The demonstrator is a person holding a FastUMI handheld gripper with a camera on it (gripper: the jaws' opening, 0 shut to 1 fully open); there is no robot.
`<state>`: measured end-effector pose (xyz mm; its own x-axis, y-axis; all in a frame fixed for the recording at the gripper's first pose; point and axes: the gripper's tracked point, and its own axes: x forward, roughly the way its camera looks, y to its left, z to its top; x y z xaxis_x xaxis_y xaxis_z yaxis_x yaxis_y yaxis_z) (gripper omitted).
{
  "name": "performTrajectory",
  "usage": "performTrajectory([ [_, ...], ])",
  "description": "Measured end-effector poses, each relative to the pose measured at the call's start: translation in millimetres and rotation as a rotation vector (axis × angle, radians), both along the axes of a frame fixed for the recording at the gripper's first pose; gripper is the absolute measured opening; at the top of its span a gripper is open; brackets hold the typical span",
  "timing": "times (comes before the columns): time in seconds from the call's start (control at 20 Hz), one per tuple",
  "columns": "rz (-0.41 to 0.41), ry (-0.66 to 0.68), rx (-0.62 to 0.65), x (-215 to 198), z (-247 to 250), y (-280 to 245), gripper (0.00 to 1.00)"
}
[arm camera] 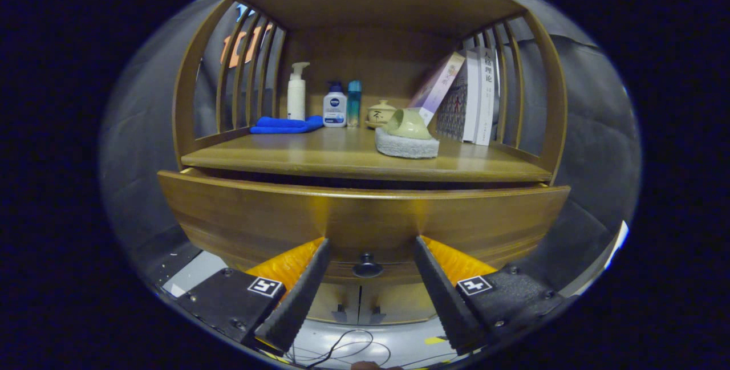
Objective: Pull open the drawer, take out the items inside it, and place them on the countertop above the cabinet.
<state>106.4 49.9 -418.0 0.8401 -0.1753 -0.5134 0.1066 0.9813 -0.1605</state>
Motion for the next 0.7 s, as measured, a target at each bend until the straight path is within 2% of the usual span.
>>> performTrajectory([
  [0.2, -0.006, 0.003, 0.000, 21, -4, -2, 0.97],
  [0.45, 0.013, 0.017, -0.016, 19, -2, 1, 0.97],
  [0.7, 0.098, -0.088, -0.010, -1, 68, 10, 0.98],
])
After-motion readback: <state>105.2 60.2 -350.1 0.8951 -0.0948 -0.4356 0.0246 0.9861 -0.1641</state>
